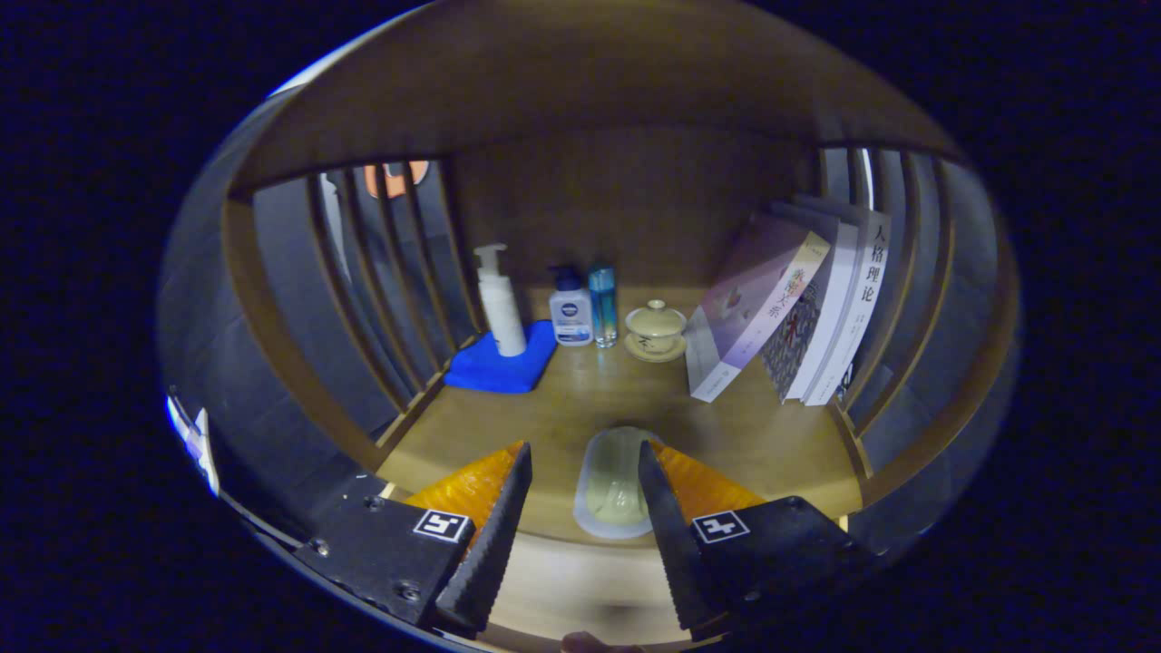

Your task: Pull open the drawer, take out the items inside it, and place them on the countertop above the cabinet.

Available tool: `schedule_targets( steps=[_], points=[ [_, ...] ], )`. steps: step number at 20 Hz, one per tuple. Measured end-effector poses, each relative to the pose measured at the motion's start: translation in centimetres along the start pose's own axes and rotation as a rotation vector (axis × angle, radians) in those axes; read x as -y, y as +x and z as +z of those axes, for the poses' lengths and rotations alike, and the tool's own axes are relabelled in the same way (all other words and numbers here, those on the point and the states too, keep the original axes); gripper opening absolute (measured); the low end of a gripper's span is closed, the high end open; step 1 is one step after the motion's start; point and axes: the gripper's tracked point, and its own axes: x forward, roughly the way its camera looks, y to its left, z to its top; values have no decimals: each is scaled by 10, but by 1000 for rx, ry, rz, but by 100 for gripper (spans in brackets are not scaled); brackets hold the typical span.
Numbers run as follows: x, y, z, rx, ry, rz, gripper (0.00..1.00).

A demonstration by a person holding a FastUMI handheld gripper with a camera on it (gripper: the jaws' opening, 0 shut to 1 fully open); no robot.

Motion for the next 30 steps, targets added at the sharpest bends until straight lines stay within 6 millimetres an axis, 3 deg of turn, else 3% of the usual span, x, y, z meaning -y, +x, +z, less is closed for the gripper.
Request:
schedule_targets(
  steps=[5, 10, 12, 17, 22, 30],
  points=[
    [-23, -51, -35, 52, -9, 75, 85],
    [-36, -99, -61, 176, -8, 131, 87],
    [-40, -114, -74, 223, -23, 143, 100],
    [-44, -143, -120, 306, -63, 140, 100],
    [-22, -144, -179, 300, -94, 61, 100],
    [-14, -126, -256, 233, -45, -2, 100]
  ],
)
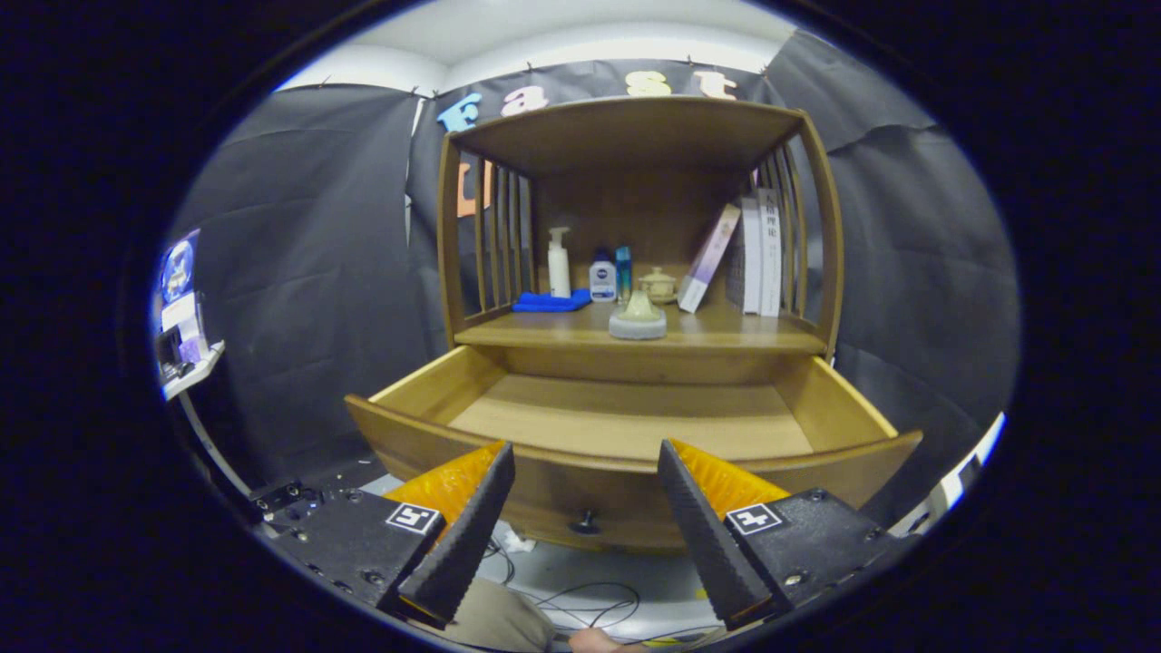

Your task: Pull open the drawer, take out the items inside it, and place them on the countertop above the cabinet.

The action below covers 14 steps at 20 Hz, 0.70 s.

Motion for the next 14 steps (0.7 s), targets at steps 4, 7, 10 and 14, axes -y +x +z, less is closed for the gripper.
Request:
schedule_targets(
  steps=[4, 7, 10, 14],
  points=[
    [-7, 9, -37, -52, 8, -17, 100],
    [-10, 22, -52, -84, -2, -38, 100],
    [-19, 31, -57, -98, 51, -50, 100],
    [-21, 37, -58, -87, 60, -99, 99]
  ],
)
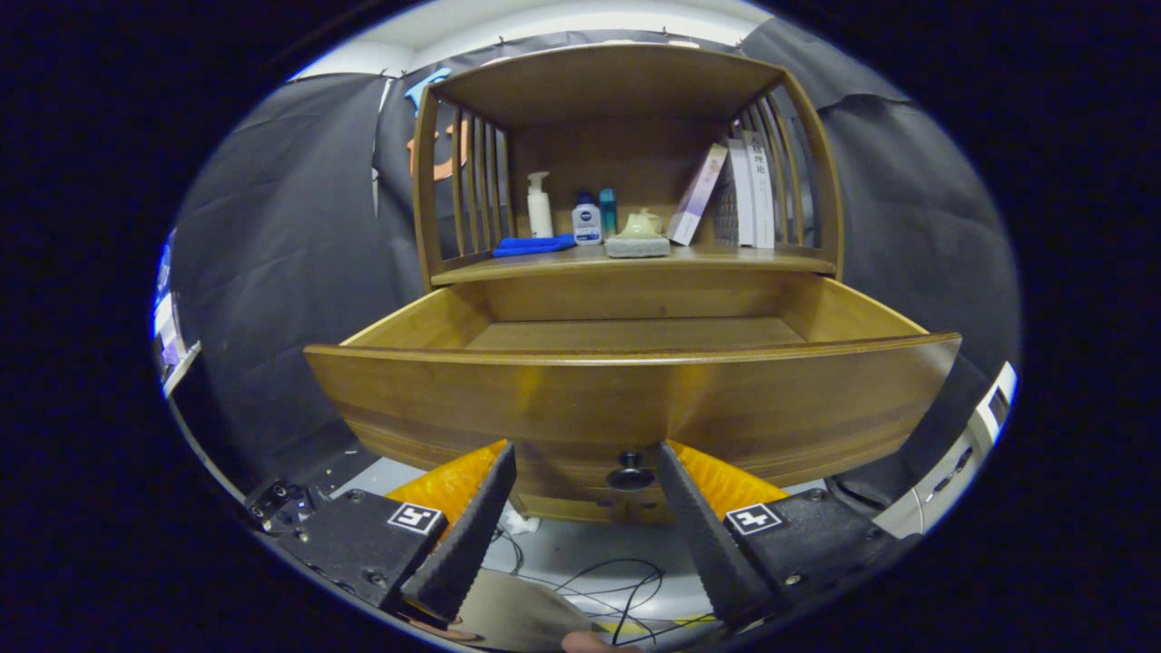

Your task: Pull open the drawer, take out the items inside it, and place them on the countertop above the cabinet.

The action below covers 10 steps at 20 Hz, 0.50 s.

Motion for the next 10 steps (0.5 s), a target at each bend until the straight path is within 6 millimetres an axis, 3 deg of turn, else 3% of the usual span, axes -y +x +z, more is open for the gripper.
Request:
schedule_targets(
  steps=[10],
  points=[
    [6, 16, 8, 36, 11, -87, 98]
  ],
)
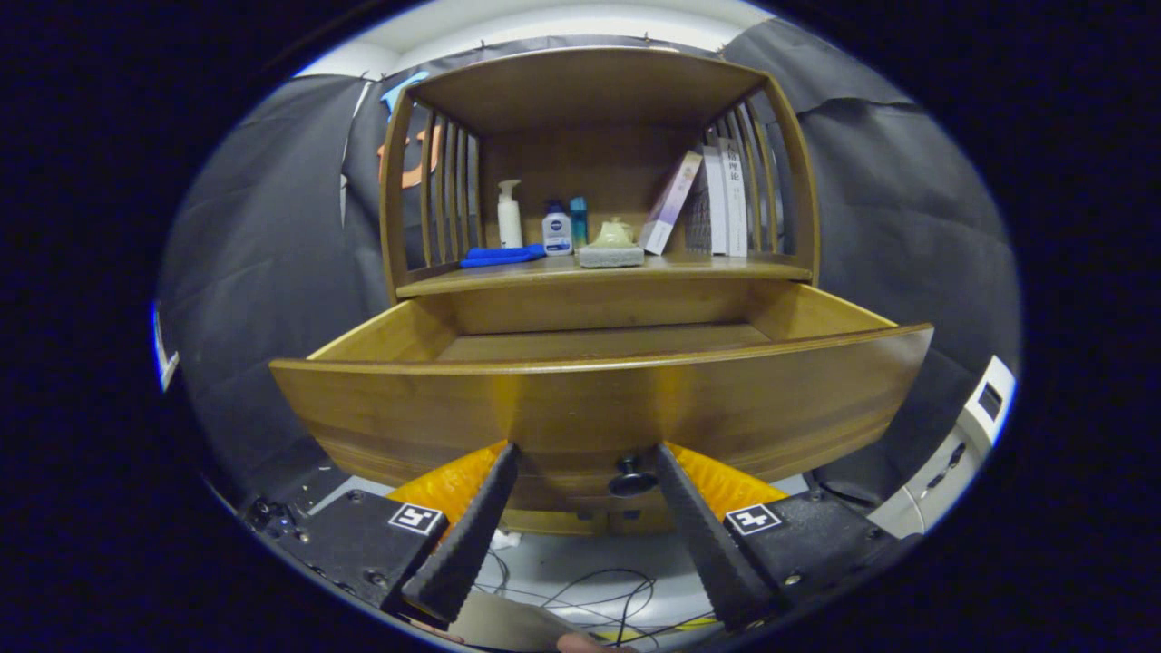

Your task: Pull open the drawer, take out the items inside it, and place them on the countertop above the cabinet.

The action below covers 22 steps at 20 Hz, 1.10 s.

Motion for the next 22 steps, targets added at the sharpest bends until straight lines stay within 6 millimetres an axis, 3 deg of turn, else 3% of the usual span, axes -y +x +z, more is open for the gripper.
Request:
schedule_targets(
  steps=[4, 22],
  points=[
    [-2, 10, 8, -9, 33, 7, 98],
    [0, 112, 57, -54, -37, 17, 98]
  ],
)
